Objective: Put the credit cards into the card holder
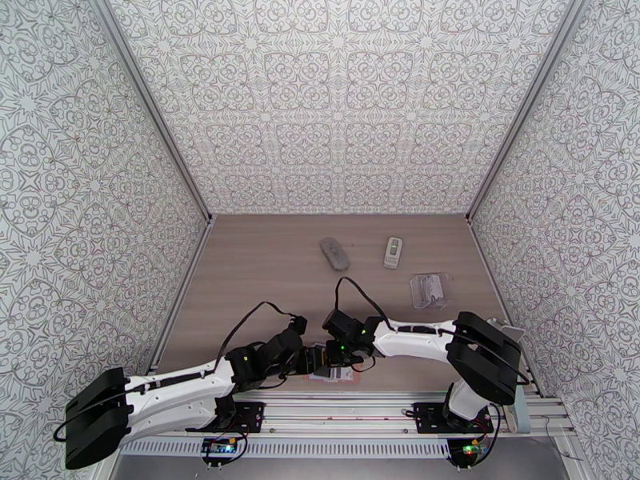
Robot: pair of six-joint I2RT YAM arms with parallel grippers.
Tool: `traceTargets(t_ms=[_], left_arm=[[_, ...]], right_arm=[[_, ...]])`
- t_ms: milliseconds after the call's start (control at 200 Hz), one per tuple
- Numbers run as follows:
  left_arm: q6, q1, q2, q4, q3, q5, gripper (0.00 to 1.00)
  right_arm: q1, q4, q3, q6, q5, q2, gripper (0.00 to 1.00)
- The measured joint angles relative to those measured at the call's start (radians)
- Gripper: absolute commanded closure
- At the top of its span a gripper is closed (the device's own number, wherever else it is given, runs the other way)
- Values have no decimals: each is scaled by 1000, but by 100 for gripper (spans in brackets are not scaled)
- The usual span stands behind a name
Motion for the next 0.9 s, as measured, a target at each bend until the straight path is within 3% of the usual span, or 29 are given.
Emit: traceTargets(t_ms=[575, 900], left_arm=[[3, -4, 15, 4, 13, 1, 58], [3, -6, 28, 27, 15, 2, 67]], right_arm=[[0, -1, 0, -3, 0, 0, 100], [0, -3, 0, -3, 1, 0, 100]])
